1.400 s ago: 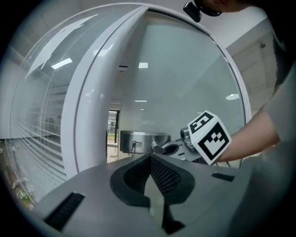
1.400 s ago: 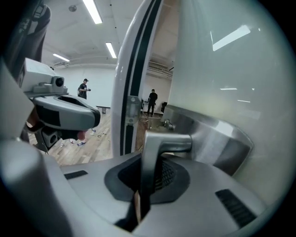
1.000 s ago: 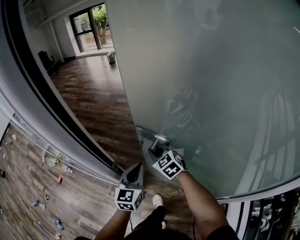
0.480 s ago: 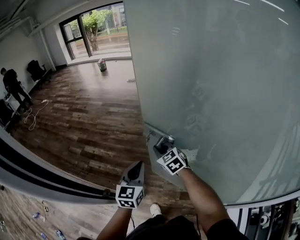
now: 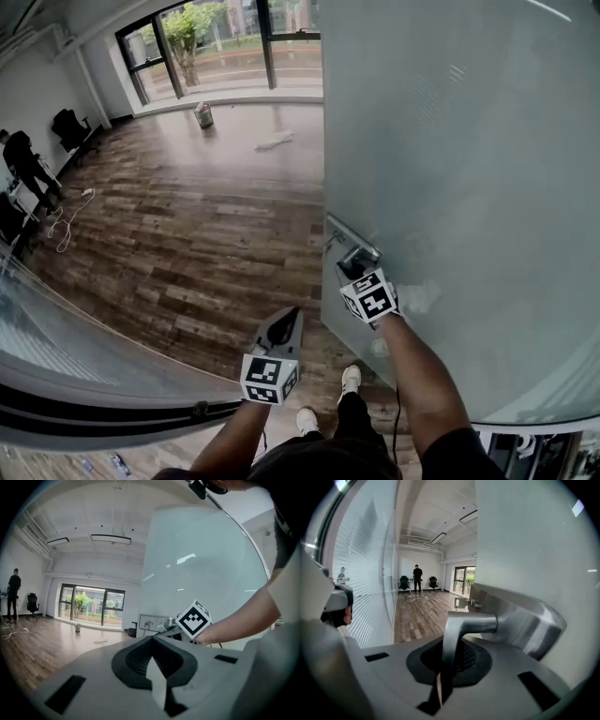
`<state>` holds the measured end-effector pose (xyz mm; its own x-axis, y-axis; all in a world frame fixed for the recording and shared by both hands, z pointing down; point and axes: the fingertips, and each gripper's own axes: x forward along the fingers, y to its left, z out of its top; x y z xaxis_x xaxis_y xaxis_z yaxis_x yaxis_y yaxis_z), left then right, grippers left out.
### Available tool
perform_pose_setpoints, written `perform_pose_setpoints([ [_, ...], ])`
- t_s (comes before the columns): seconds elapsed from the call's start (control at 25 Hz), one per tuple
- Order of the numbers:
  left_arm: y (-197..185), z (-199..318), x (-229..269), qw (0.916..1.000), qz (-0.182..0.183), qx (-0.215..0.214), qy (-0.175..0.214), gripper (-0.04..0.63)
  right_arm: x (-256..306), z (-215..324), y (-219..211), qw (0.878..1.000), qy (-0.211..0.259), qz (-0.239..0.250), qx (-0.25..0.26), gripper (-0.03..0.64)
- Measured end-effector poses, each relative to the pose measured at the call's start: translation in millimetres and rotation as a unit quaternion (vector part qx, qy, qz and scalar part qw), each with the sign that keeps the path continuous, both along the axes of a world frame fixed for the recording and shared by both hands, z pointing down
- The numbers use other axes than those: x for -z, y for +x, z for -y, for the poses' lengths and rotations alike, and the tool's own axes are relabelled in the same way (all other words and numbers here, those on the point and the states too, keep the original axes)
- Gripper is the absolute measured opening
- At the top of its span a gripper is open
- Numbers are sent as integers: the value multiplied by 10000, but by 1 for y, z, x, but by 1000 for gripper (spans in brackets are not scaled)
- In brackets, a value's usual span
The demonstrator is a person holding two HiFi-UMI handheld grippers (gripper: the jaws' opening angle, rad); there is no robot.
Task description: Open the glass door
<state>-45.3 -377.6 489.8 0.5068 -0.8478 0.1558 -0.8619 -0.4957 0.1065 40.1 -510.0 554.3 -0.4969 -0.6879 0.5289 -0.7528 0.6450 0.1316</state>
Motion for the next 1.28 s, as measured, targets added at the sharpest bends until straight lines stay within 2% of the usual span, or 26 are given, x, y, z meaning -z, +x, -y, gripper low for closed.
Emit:
perform_pose_setpoints([
  [0.28,40,69,-4,10000,4,37,-60,3,2,72,76,9985,-52,228,-501,14],
  [0.52,93,130,5,9997,-154,57,-174,3,5,132,151,9949,-175,372,-923,14],
  [0.92,165,196,0,9998,-62,-5,-168,3,9,217,292,9823,-207,343,-1832,13],
  [1.04,170,200,-15,9997,27,27,-253,3,-2,231,325,9781,-283,350,-2031,14],
  [1.28,171,207,-19,9997,152,32,-185,3,8,245,393,9674,-245,154,-2516,14],
])
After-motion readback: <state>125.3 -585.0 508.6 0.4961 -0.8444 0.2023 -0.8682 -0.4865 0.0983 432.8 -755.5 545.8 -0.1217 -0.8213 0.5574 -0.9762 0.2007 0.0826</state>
